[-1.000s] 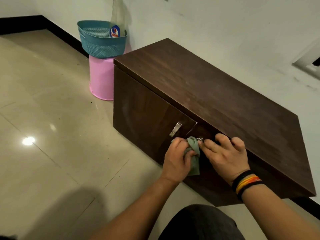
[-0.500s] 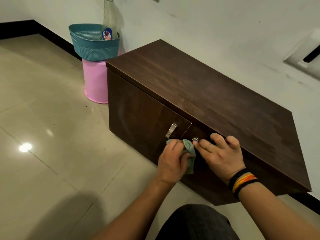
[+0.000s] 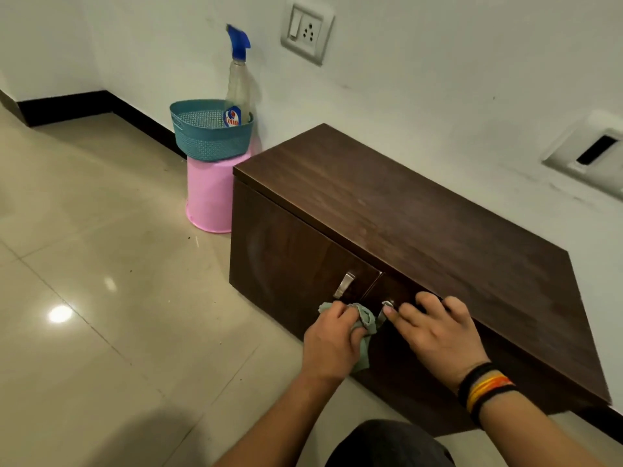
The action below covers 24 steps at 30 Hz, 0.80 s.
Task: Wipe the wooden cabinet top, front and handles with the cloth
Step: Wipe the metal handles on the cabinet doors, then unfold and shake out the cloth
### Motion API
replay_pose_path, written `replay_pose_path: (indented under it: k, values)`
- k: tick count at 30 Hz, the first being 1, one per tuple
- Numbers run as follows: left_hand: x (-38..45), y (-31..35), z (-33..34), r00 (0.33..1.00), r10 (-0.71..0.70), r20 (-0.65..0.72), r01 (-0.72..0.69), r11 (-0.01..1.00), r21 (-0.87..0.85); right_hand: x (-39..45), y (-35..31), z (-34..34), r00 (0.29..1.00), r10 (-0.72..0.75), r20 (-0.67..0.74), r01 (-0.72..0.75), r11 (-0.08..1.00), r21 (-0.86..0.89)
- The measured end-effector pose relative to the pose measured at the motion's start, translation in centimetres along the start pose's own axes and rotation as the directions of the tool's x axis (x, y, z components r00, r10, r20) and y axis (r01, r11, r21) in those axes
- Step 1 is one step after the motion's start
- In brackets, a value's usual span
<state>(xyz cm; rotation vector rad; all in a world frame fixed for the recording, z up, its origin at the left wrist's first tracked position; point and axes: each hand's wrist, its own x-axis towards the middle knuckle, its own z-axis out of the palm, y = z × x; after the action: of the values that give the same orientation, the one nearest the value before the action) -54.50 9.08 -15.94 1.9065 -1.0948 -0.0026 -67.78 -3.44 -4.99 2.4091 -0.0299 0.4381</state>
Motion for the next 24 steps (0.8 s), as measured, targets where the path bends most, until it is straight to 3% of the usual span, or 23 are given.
replay_pose_path:
  k: [6, 9, 12, 17, 19, 21, 24]
  values:
    - [2.0, 2.1, -4.2, 0.968, 0.11, -0.226, -0.128, 0.99, -0.066, 3.0, -0.1, -2.8, 0.983, 0.039, 0.178, -0.061, 0.99, 0.124]
    - [4.6, 4.0, -6.9, 0.967, 0.114, -0.227, -0.137, 0.987, -0.086, 5.8, -0.2, -5.2, 0.947, 0.169, 0.271, -0.223, 0.958, 0.182]
    - [5.8, 6.0, -8.6, 0.98, 0.008, -0.201, -0.049, 0.979, -0.2, 6.7, -0.1, -6.6, 0.871, 0.298, 0.39, -0.418, 0.867, 0.271]
    - [6.8, 9.2, -11.0, 0.989, -0.093, -0.118, 0.061, 0.965, -0.256, 7.7, 1.0, -8.2, 0.784, 0.316, 0.535, -0.62, 0.455, 0.639]
    - [8.0, 10.0, -12.7, 0.993, -0.063, -0.102, 0.038, 0.972, -0.234, 8.1, 0.9, -8.3, 0.784, 0.358, 0.506, -0.602, 0.244, 0.76]
    - [9.5, 11.3, -14.3, 0.998, -0.005, -0.062, -0.007, 0.982, -0.191, 8.5, 1.0, -8.3, 0.777, 0.433, 0.456, -0.547, 0.108, 0.83]
    - [11.6, 14.8, -15.7, 0.998, 0.059, 0.033, -0.055, 0.992, -0.114, 7.9, 3.2, -9.0, 0.671, 0.597, 0.439, -0.474, -0.109, 0.874]
